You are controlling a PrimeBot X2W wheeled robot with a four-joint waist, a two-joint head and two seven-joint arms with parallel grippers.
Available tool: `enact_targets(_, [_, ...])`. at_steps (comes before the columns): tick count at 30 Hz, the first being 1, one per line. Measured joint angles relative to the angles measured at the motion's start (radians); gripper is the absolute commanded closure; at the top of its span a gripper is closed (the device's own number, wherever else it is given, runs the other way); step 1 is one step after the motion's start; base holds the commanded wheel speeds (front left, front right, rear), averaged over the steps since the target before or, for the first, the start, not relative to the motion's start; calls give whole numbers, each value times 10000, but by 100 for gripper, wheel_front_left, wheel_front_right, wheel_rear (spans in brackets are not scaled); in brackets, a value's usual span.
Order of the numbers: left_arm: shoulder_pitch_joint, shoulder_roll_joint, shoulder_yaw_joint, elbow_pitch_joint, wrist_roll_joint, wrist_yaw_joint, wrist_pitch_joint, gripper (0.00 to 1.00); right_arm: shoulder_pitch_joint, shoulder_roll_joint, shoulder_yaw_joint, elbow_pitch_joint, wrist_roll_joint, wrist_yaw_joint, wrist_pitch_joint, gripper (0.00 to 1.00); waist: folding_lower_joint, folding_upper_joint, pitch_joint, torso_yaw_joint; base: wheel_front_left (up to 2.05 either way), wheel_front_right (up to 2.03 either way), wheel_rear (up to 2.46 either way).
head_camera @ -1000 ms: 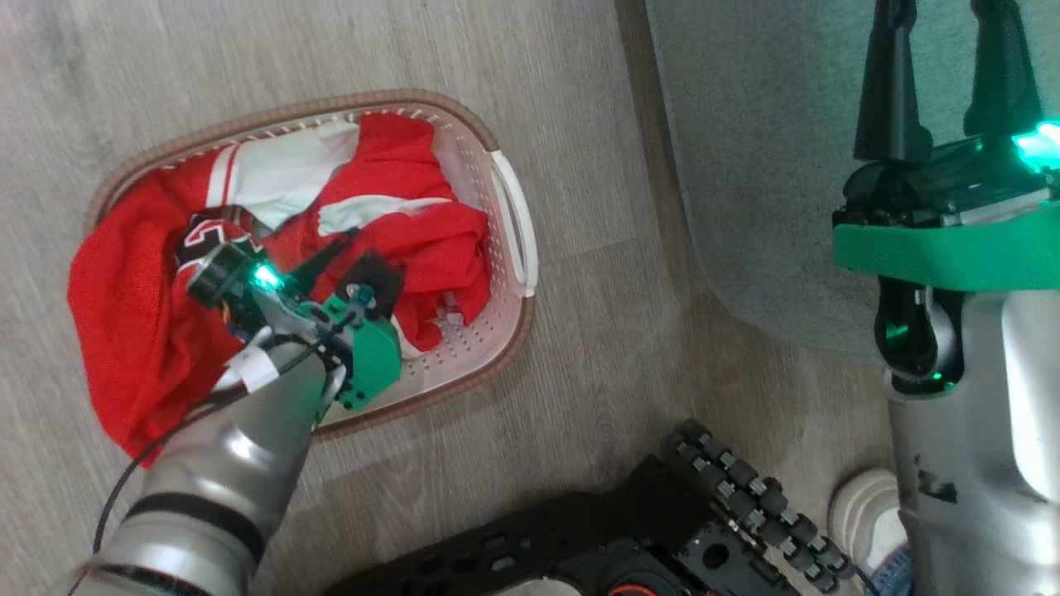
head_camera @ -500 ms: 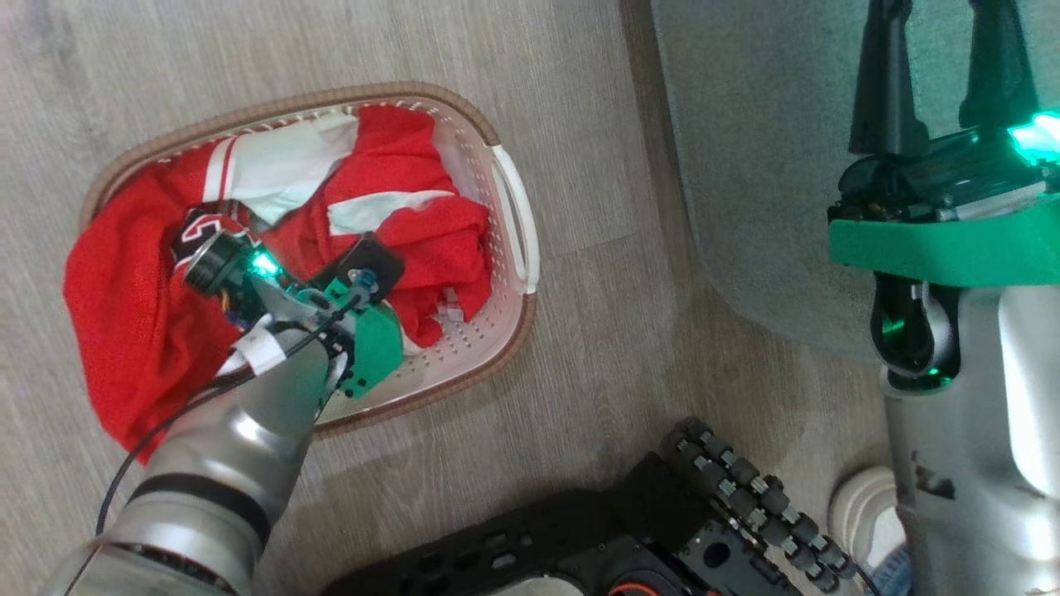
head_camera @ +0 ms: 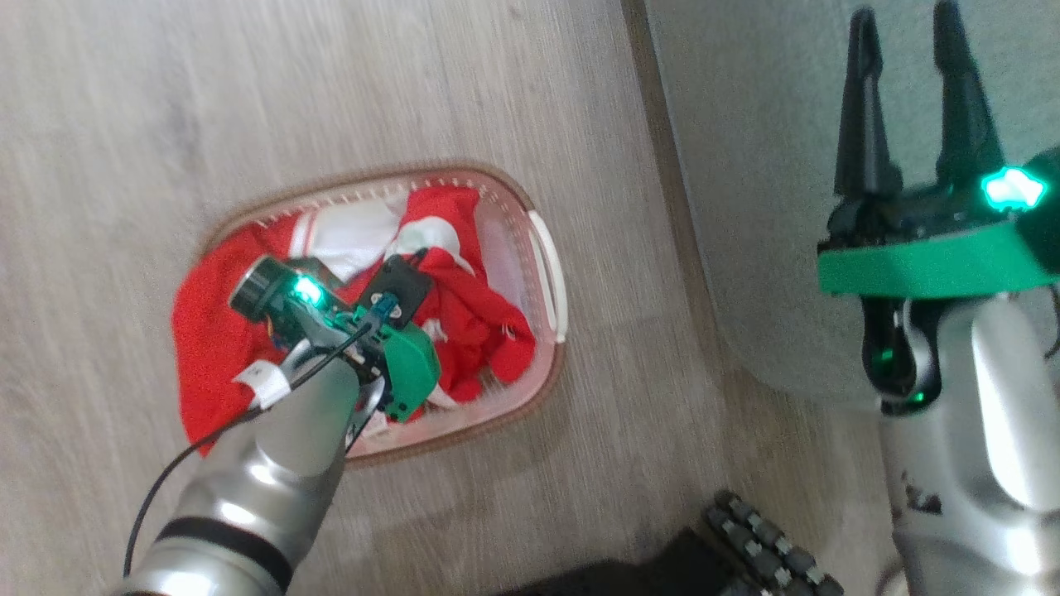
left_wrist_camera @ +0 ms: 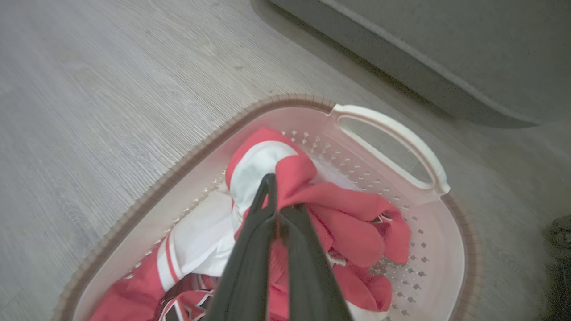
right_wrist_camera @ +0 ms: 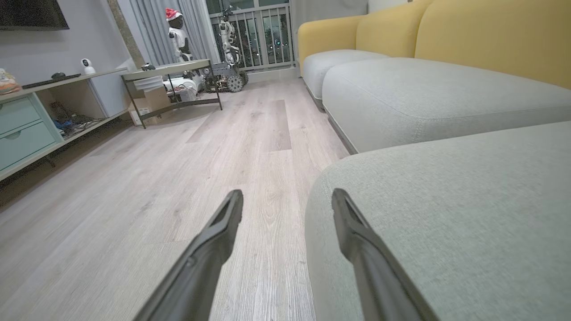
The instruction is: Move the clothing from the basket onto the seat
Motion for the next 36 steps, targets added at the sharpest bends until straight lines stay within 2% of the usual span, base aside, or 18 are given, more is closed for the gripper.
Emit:
enact_targets(6, [608,-102,81,-570,-838,-334,0,100,981,0,-336,619,-232,-2,2,0,0,0,-1382,365,0,0,0])
enact_targets(11, [925,-167,211,-1177,-1400,-395,0,100,1569,0,-598,968,-395,-2,2,0,0,0,-2363,608,0,0,0])
enact_targets(14, [1188,-224,316,-1902,-1860,-430,0,100,2302,0,-748,1237,-594,-2,2,0,0,0,-3580,893,0,0,0])
enact_targets(24, [1340,-276,284,-2986,-2608,-508,0,100,3670,4,-817,1559,-842,-2,2,0,-1,0,-5768,1371,0,0,0])
enact_targets(31, [1180,-299,305,-3804,-2991,-495,209,100,3917,4,-518,1582,-943,-2,2,0,-1,0,-6799,1610,0,0,0])
enact_targets(36, [687,-303,125,-4107,-3260,-487,468,100,3840,4,261,1603,-1009,-2,2,0,-1,0,-7132,1771,0,0,0])
